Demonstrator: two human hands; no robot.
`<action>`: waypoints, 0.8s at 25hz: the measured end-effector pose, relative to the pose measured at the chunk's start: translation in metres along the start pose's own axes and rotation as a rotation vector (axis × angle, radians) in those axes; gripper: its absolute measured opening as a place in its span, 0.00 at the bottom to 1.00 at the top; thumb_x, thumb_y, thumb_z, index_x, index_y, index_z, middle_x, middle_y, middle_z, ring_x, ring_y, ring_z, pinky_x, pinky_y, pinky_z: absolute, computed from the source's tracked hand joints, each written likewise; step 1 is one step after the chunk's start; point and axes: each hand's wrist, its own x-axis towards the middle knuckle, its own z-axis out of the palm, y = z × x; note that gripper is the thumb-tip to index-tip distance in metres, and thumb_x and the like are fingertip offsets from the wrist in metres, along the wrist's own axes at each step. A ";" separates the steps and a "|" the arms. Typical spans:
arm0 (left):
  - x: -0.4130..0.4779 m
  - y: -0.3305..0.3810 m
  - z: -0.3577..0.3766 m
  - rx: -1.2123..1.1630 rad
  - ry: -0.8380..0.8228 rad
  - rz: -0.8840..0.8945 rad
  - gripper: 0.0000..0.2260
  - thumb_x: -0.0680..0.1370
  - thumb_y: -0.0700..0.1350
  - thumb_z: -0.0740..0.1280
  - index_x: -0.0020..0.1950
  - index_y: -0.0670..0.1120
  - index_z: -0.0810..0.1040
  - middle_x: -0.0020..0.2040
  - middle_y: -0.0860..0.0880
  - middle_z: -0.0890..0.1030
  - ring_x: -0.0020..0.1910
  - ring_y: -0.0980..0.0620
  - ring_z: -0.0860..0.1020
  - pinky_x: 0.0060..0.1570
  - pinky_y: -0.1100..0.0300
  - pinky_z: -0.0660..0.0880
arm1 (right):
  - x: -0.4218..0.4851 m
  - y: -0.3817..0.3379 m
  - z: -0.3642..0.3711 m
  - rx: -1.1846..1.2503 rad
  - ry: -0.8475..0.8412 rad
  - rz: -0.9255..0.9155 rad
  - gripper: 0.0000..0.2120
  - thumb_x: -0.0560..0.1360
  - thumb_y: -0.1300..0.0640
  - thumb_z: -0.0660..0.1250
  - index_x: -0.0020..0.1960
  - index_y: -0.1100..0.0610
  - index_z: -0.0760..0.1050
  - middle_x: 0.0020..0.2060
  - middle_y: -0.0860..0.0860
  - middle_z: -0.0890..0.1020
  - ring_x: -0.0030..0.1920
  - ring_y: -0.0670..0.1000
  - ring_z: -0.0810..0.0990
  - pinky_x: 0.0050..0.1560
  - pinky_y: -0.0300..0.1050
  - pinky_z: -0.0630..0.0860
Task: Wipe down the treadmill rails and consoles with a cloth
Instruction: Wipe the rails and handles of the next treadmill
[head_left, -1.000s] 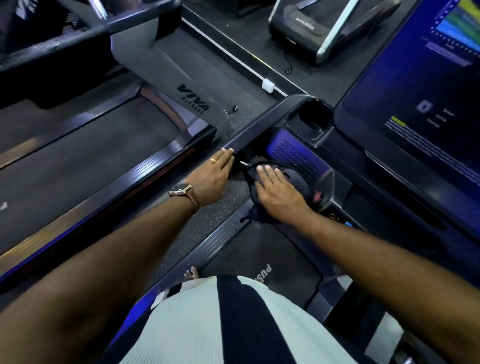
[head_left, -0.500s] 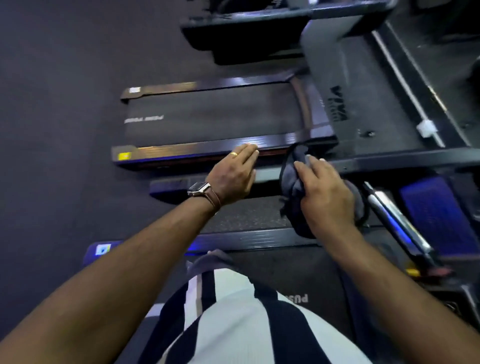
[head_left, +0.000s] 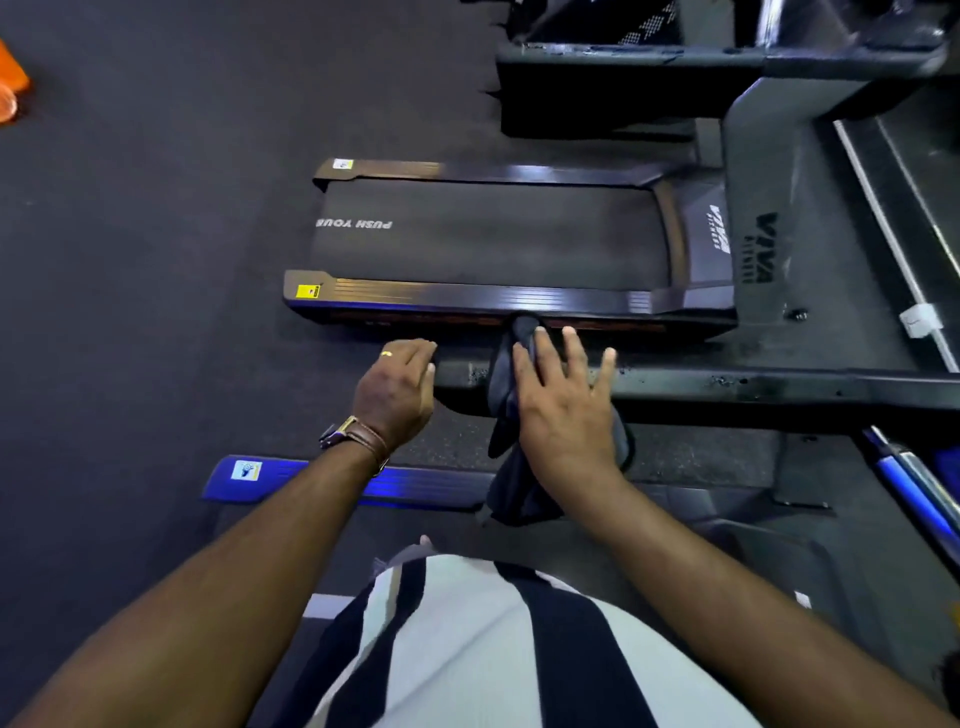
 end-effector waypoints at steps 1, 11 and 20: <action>-0.001 -0.005 0.001 -0.011 -0.017 0.020 0.12 0.77 0.40 0.61 0.57 0.37 0.79 0.52 0.40 0.81 0.51 0.42 0.77 0.56 0.54 0.73 | 0.012 -0.015 0.012 0.004 -0.055 -0.007 0.27 0.78 0.57 0.53 0.76 0.58 0.62 0.77 0.59 0.61 0.77 0.64 0.55 0.71 0.74 0.51; 0.000 -0.028 0.011 -0.214 -0.065 0.109 0.17 0.78 0.44 0.58 0.58 0.36 0.79 0.48 0.41 0.82 0.47 0.42 0.78 0.50 0.53 0.74 | 0.024 -0.017 0.070 0.049 0.029 -0.075 0.34 0.72 0.44 0.56 0.74 0.58 0.66 0.71 0.58 0.71 0.73 0.59 0.66 0.75 0.64 0.54; 0.002 -0.032 0.004 -0.337 -0.157 0.009 0.17 0.76 0.45 0.61 0.60 0.40 0.80 0.49 0.43 0.84 0.49 0.44 0.79 0.48 0.55 0.77 | 0.083 -0.007 0.036 0.091 -0.272 -0.109 0.31 0.74 0.28 0.47 0.56 0.51 0.73 0.54 0.55 0.81 0.55 0.61 0.80 0.49 0.52 0.73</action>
